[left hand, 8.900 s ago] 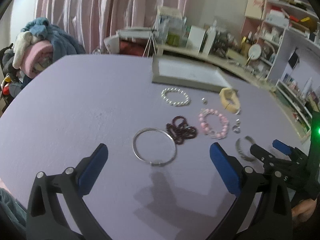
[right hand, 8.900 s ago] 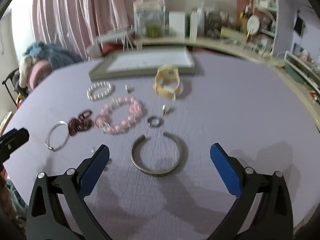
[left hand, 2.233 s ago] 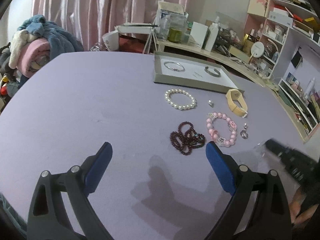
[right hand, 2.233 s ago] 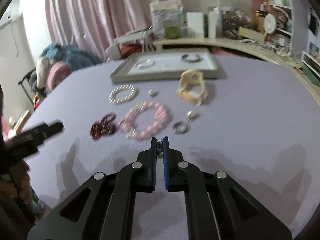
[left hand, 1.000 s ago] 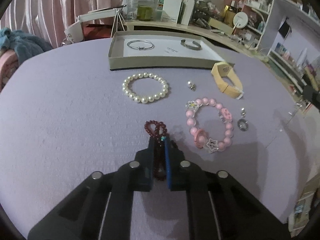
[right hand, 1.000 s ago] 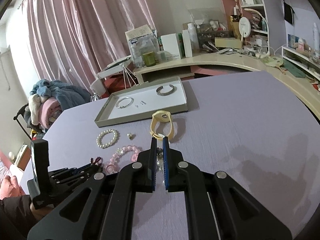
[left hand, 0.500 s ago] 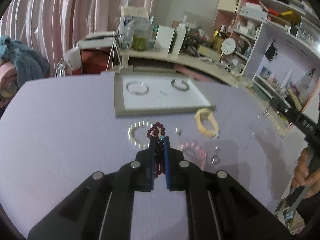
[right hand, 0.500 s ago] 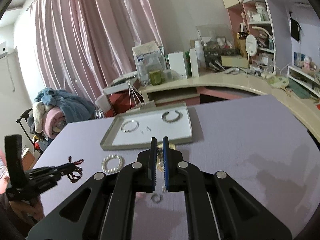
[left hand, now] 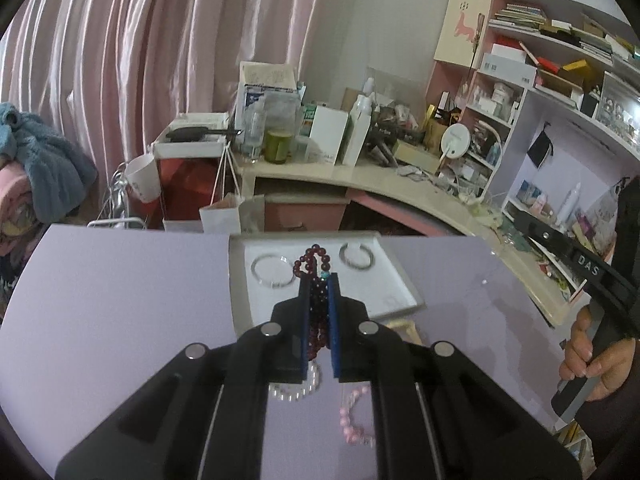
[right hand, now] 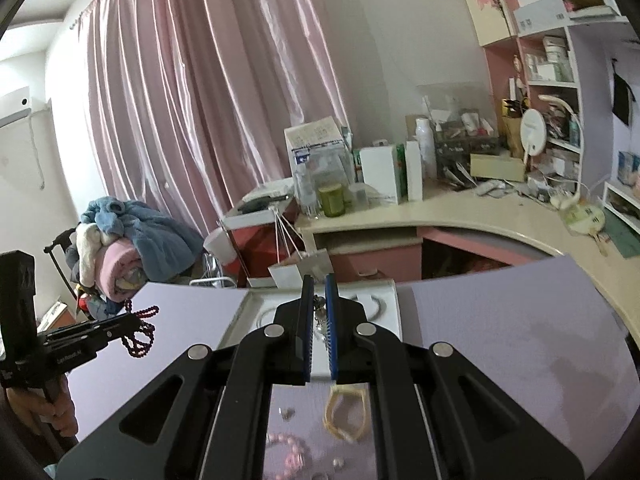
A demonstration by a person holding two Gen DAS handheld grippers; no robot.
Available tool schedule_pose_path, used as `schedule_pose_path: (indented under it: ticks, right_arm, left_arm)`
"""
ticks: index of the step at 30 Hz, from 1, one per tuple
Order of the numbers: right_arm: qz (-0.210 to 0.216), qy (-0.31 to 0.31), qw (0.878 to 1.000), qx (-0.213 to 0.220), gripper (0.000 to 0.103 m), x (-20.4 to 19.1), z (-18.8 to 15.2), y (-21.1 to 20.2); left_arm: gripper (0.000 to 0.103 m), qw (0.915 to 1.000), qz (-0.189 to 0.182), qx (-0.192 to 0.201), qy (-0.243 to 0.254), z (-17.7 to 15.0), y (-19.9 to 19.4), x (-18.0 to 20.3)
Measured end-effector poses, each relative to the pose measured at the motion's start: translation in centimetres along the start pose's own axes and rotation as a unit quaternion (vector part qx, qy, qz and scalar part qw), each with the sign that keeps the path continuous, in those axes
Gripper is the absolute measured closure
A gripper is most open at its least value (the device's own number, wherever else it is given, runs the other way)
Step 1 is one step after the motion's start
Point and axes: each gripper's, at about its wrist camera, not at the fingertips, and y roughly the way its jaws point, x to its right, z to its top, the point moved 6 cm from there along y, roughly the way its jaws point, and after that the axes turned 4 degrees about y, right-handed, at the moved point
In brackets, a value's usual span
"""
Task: Organize jewelry
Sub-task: 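Grasp the dark red beaded bracelet with the left tool and lift it, then lower the red beads into the tray with the left tool while the right tool drops the earrings there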
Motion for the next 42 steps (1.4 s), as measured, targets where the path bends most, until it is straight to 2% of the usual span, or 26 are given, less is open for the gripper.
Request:
schedule_pose_path:
  ticks: [5, 10, 20, 27, 28, 29, 30, 31, 32, 42]
  right_arm:
    - [0.001, -0.006, 1.0, 0.001, 0.097, -0.4, 2.0, 2.7]
    - [-0.003, -0.014, 1.0, -0.014, 0.097, -0.4, 2.3, 6.1]
    - [-0.015, -0.009, 0.996, -0.091, 0.097, 1.8, -1.5, 13.3]
    - [-0.004, 0.005, 0.991, -0.132, 0.096, 2.5, -3.9, 15.9]
    - [-0.005, 0.005, 0.991, -0.134, 0.09, 2.5, -4.0, 16.2]
    - [-0.011, 0.003, 0.991, -0.136, 0.077, 2.7, -4.2, 16.3]
    - [-0.014, 0.002, 0.991, -0.134, 0.069, 2.9, -4.3, 16.3]
    - [-0.018, 0.0, 0.992, -0.129, 0.055, 3.1, -4.3, 16.2]
    - [-0.02, 0.0, 0.992, -0.125, 0.052, 3.3, -4.3, 16.0]
    - [-0.032, 0.021, 0.991, -0.125, 0.051, 5.2, -4.5, 15.7]
  left_arm:
    - [0.095, 1.0, -0.007, -0.001, 0.003, 2.6, 2.3, -0.2]
    - [0.095, 0.9998, -0.014, -0.009, 0.008, 3.9, 5.3, -0.4]
    - [0.095, 0.9987, -0.025, -0.044, -0.002, 3.6, 12.0, -2.2]
    - [0.095, 0.9974, -0.023, -0.067, -0.01, 2.9, 15.7, -3.6]
    - [0.095, 0.9972, -0.023, -0.07, -0.011, 2.8, 16.1, -3.6]
    - [0.095, 0.9971, -0.024, -0.071, -0.011, 2.8, 16.3, -3.7]
    - [0.095, 0.9969, -0.025, -0.074, -0.012, 2.6, 16.7, -3.8]
    - [0.095, 0.9968, -0.024, -0.075, -0.012, 2.6, 17.0, -3.8]
    - [0.095, 0.9967, -0.024, -0.076, -0.013, 2.5, 17.2, -3.8]
    - [0.095, 0.996, -0.031, -0.083, -0.018, 1.7, 19.3, -3.8]
